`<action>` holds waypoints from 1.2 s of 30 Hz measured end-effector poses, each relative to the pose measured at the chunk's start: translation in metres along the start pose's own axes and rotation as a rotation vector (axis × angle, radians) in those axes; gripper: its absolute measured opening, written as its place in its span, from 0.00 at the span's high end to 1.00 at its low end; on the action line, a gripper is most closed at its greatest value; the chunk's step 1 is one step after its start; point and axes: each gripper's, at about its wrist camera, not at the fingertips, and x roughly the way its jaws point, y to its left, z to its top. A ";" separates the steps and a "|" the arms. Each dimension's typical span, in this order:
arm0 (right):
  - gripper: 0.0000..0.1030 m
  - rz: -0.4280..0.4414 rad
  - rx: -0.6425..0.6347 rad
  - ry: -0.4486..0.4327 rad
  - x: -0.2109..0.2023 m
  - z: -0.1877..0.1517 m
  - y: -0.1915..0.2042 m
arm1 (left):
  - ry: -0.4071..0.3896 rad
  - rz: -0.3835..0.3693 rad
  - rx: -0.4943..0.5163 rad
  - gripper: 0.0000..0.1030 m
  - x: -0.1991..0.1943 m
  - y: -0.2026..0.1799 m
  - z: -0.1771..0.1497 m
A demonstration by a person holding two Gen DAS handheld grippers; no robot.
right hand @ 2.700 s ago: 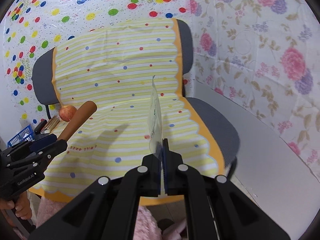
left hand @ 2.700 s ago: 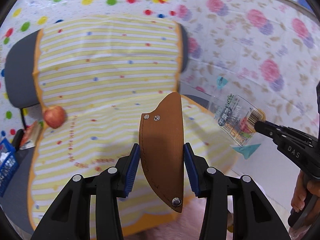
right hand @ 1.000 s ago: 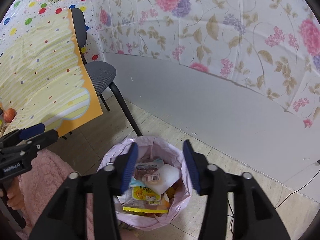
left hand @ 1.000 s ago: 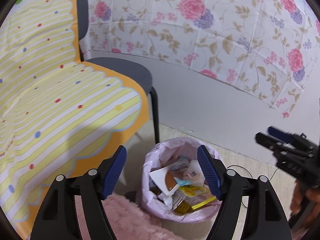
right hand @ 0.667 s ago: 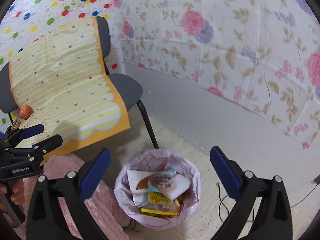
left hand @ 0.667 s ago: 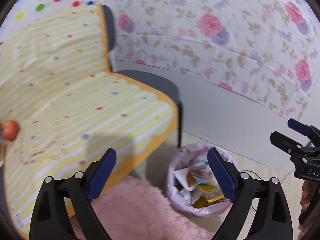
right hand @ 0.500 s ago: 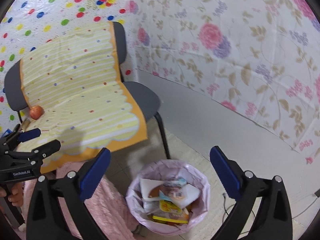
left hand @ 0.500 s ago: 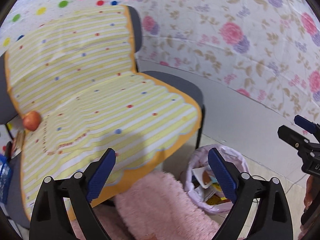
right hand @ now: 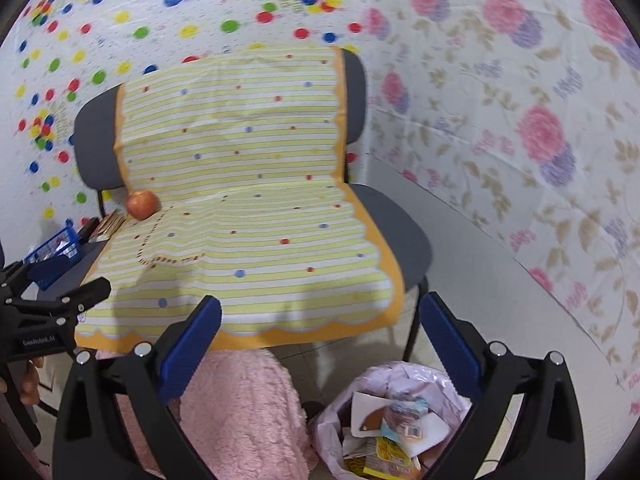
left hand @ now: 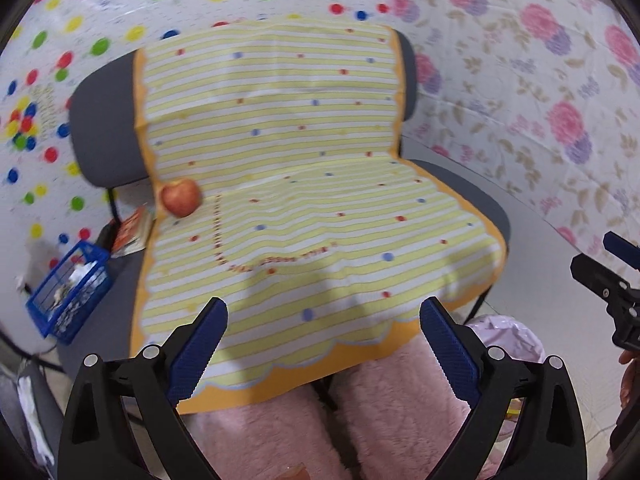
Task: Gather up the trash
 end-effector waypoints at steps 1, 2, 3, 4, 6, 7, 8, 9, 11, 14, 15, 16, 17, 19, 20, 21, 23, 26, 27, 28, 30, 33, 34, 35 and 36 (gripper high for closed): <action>0.06 0.012 -0.013 0.002 0.002 0.001 0.005 | 0.003 0.017 -0.011 0.07 -0.002 0.006 -0.001; 0.06 0.026 -0.025 0.004 0.005 0.002 0.012 | 0.005 0.035 -0.022 0.07 -0.003 0.013 -0.003; 0.06 0.042 -0.035 0.005 0.007 0.003 0.019 | 0.009 0.059 -0.038 0.07 -0.004 0.021 -0.005; 0.06 0.055 -0.041 0.007 0.010 0.004 0.023 | 0.014 0.075 -0.051 0.07 -0.004 0.028 -0.006; 0.06 0.078 -0.050 0.010 0.014 0.006 0.033 | 0.023 0.101 -0.070 0.07 -0.004 0.039 -0.009; 0.06 0.083 -0.053 0.010 0.015 0.007 0.035 | 0.025 0.111 -0.075 0.07 -0.004 0.042 -0.010; 0.06 0.091 -0.058 0.010 0.018 0.008 0.040 | 0.029 0.125 -0.082 0.07 -0.005 0.047 -0.011; 0.06 0.098 -0.064 0.011 0.020 0.010 0.044 | 0.030 0.134 -0.087 0.07 -0.005 0.051 -0.012; 0.06 0.112 -0.073 0.010 0.023 0.012 0.051 | 0.032 0.150 -0.097 0.07 -0.007 0.057 -0.013; 0.06 0.128 -0.083 0.008 0.026 0.015 0.059 | 0.033 0.164 -0.104 0.07 -0.010 0.063 -0.014; 0.06 0.131 -0.085 0.009 0.027 0.015 0.061 | 0.032 0.166 -0.108 0.07 -0.010 0.065 -0.015; 0.06 0.135 -0.087 0.010 0.027 0.015 0.062 | 0.030 0.167 -0.113 0.07 -0.012 0.067 -0.014; 0.06 0.139 -0.087 0.011 0.028 0.016 0.063 | 0.029 0.168 -0.116 0.07 -0.012 0.068 -0.014; 0.06 0.141 -0.088 0.013 0.029 0.017 0.064 | 0.026 0.169 -0.119 0.07 -0.012 0.070 -0.013; 0.06 0.139 -0.088 0.014 0.029 0.017 0.065 | 0.025 0.170 -0.121 0.07 -0.013 0.070 -0.013; 0.06 0.137 -0.087 0.014 0.029 0.017 0.065 | 0.025 0.170 -0.122 0.07 -0.012 0.071 -0.013; 0.06 0.139 -0.086 0.016 0.030 0.017 0.064 | 0.025 0.170 -0.120 0.07 -0.013 0.071 -0.013; 0.06 0.134 -0.085 0.021 0.031 0.017 0.063 | 0.024 0.168 -0.119 0.07 -0.013 0.072 -0.013; 0.06 0.133 -0.085 0.022 0.031 0.017 0.063 | 0.023 0.168 -0.119 0.07 -0.013 0.072 -0.013; 0.06 0.132 -0.084 0.022 0.031 0.017 0.062 | 0.024 0.170 -0.120 0.07 -0.013 0.071 -0.012; 0.06 0.130 -0.080 0.023 0.031 0.016 0.060 | 0.025 0.169 -0.121 0.07 -0.013 0.071 -0.012; 0.06 0.125 -0.074 0.024 0.032 0.015 0.059 | 0.026 0.169 -0.121 0.07 -0.013 0.071 -0.012; 0.06 0.125 -0.073 0.025 0.032 0.015 0.059 | 0.025 0.169 -0.121 0.07 -0.013 0.071 -0.012; 0.06 0.124 -0.072 0.025 0.032 0.015 0.059 | 0.025 0.170 -0.120 0.07 -0.013 0.071 -0.012; 0.06 0.123 -0.072 0.024 0.032 0.015 0.058 | 0.023 0.171 -0.121 0.07 -0.013 0.072 -0.012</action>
